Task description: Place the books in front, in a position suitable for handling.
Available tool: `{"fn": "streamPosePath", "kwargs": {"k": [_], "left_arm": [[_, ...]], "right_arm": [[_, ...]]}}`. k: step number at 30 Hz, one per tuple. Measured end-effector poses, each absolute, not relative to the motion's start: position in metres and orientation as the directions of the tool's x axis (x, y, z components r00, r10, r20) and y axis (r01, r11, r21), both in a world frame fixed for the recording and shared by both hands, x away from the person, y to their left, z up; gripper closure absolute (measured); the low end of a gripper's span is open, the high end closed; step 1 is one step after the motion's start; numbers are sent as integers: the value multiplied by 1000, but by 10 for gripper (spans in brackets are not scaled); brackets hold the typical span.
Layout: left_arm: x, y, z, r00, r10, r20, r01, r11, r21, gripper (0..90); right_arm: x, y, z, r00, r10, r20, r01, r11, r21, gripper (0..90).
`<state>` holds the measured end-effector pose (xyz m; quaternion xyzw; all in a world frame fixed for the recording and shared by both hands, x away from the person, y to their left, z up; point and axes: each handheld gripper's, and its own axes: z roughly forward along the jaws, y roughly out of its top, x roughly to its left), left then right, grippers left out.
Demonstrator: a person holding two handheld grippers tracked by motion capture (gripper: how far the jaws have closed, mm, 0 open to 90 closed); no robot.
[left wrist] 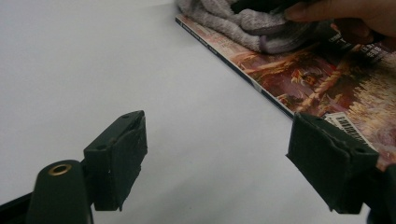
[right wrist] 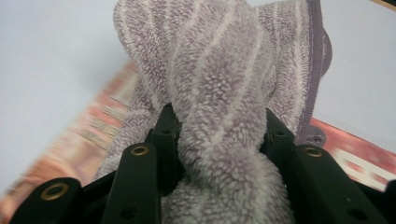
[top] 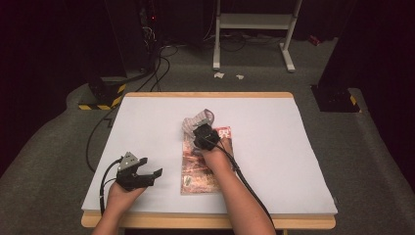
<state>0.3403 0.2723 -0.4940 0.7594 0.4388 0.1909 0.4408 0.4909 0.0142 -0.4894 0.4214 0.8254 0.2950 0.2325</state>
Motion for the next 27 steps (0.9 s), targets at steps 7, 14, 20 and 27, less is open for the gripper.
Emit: {"fn": "streamPosePath", "kwargs": {"k": [7, 14, 20, 27], "left_arm": [[340, 271, -495, 545, 834, -89, 498, -236, 834, 199], [339, 268, -496, 547, 833, -81, 499, -247, 831, 199], [339, 268, -498, 546, 834, -80, 503, -251, 827, 199], [339, 269, -498, 546, 835, -75, 502, -254, 827, 199]], "right_arm": [[497, -34, -489, -460, 878, -135, 597, 418, 685, 596], [499, -67, -487, -409, 903, -128, 620, 378, 688, 596], [500, -85, -488, -384, 917, -105, 634, 345, 692, 596], [495, -88, -478, -388, 917, -91, 614, 331, 716, 595]]}}
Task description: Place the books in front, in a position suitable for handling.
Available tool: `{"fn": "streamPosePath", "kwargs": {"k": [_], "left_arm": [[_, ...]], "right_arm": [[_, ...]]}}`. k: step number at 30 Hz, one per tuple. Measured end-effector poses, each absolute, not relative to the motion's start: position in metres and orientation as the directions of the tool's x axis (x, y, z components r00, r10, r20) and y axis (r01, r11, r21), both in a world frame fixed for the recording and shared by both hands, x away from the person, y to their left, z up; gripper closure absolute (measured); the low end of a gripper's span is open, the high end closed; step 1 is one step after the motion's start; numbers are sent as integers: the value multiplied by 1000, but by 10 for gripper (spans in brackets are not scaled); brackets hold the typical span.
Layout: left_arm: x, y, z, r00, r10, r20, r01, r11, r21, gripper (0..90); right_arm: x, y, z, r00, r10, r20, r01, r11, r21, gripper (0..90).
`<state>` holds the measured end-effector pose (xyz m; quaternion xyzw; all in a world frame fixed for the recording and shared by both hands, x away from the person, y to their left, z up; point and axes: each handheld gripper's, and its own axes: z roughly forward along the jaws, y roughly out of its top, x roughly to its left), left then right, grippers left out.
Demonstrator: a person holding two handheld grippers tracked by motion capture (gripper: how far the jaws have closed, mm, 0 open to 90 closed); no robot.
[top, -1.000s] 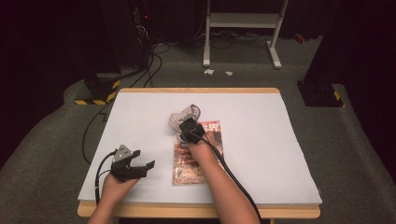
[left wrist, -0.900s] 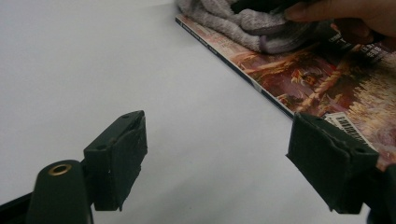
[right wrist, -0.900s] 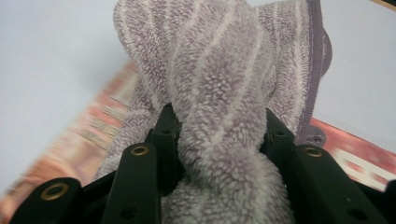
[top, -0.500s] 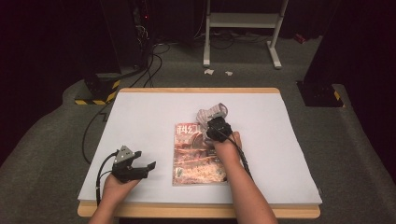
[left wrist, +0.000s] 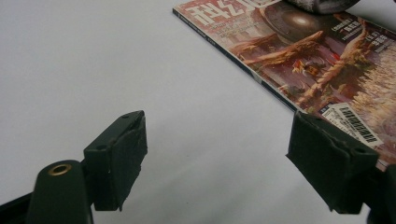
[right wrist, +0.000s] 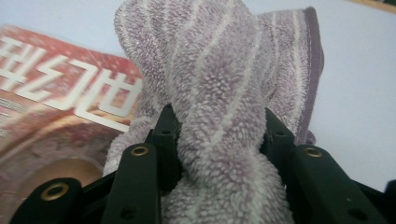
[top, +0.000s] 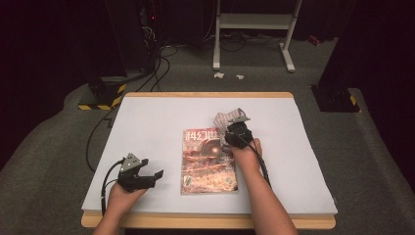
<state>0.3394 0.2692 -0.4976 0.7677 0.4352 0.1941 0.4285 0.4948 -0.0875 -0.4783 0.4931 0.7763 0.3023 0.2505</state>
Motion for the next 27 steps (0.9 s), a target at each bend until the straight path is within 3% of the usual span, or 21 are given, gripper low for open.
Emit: {"fn": "streamPosePath", "kwargs": {"k": [27], "left_arm": [[336, 261, -494, 563, 824, -60, 483, -270, 833, 202]], "right_arm": [[447, -132, -437, -378, 923, -65, 530, 274, 802, 593]]}}
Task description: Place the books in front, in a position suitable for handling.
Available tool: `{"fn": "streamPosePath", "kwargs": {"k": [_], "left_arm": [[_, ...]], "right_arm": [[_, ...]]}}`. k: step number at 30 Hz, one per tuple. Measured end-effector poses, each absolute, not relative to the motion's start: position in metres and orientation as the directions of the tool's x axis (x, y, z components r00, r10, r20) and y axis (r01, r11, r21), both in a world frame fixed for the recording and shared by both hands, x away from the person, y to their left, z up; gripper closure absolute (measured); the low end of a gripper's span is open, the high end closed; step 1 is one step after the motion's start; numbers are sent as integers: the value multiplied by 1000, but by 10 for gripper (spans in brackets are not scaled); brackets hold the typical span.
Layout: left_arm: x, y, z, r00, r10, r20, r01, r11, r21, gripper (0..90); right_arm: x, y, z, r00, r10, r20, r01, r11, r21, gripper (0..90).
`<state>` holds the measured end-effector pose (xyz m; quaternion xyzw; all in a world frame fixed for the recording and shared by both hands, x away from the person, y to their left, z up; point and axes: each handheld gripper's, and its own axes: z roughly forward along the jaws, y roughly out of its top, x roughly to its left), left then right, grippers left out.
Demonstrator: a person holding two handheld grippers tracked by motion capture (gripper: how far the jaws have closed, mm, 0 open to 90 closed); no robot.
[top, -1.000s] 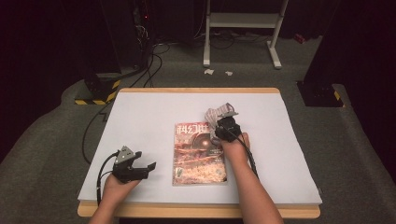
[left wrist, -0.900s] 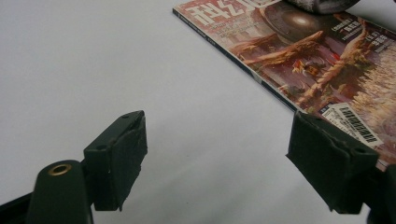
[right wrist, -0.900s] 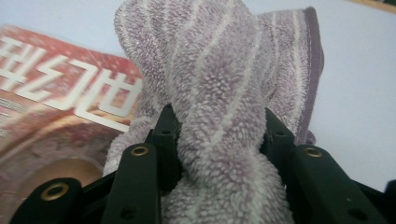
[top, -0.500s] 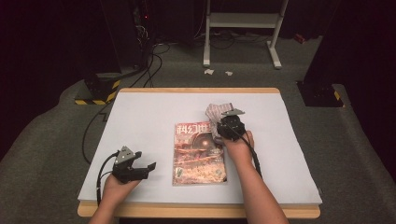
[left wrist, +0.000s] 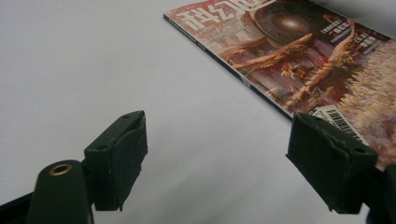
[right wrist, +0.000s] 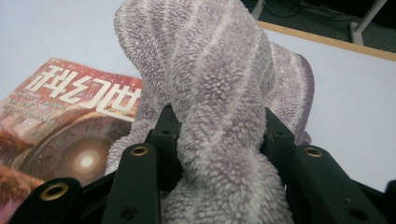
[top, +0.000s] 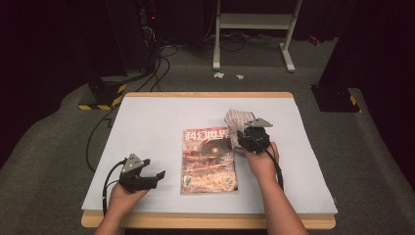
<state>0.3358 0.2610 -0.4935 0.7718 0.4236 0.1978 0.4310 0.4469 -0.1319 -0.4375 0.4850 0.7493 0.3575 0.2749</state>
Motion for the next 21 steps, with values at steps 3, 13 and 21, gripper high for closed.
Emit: {"fn": "streamPosePath", "kwargs": {"k": [3, 13, 21], "left_arm": [[336, 259, -494, 566, 822, -58, 486, -276, 830, 202], [334, 252, -494, 578, 815, -43, 478, -295, 828, 206], [333, 249, -493, 586, 809, -46, 477, -298, 827, 207]], "right_arm": [[433, -143, -439, -371, 926, -76, 523, 276, 807, 593], [392, -188, -453, -332, 938, -102, 535, 277, 798, 589], [368, -209, -467, -318, 944, -85, 567, 262, 781, 585]]}}
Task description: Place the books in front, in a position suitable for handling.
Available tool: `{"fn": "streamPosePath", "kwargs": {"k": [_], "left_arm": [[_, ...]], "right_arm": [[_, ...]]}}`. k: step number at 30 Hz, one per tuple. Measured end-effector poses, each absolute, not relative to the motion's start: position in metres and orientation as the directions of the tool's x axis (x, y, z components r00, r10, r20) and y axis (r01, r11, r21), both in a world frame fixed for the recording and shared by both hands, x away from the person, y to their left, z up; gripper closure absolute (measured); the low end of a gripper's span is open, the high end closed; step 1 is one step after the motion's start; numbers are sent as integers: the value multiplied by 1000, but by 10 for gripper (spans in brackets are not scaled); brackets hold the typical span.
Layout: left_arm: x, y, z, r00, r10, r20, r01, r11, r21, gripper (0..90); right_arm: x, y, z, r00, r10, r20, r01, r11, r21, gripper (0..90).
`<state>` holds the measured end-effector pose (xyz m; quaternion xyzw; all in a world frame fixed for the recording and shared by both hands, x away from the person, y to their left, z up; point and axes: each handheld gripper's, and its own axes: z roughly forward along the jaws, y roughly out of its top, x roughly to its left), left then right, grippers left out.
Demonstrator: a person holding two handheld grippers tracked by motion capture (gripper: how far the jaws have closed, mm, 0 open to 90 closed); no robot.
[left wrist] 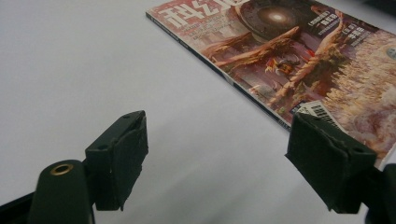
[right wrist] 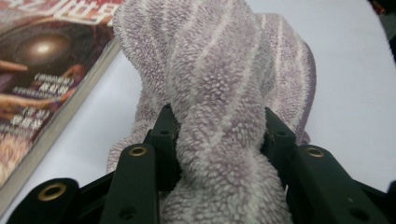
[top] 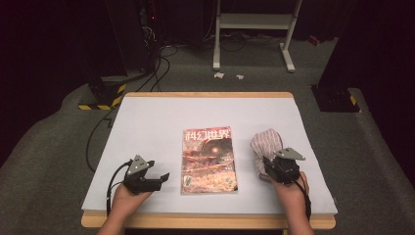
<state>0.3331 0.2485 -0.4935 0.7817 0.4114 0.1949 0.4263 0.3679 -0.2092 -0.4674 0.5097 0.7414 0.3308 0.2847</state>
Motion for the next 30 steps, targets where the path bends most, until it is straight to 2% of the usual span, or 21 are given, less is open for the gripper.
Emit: {"fn": "streamPosePath", "kwargs": {"k": [13, 26, 30], "left_arm": [[333, 244, -492, 606, 794, -41, 468, -315, 826, 210], [334, 241, -495, 606, 794, -46, 478, -317, 819, 213], [334, 241, -496, 609, 791, -56, 482, -312, 819, 215]], "right_arm": [[373, -221, -498, -322, 947, -12, 656, 232, 718, 537], [369, -221, -488, -338, 941, 6, 624, 219, 750, 367], [366, -221, -480, -334, 942, 27, 602, 191, 776, 358]]}}
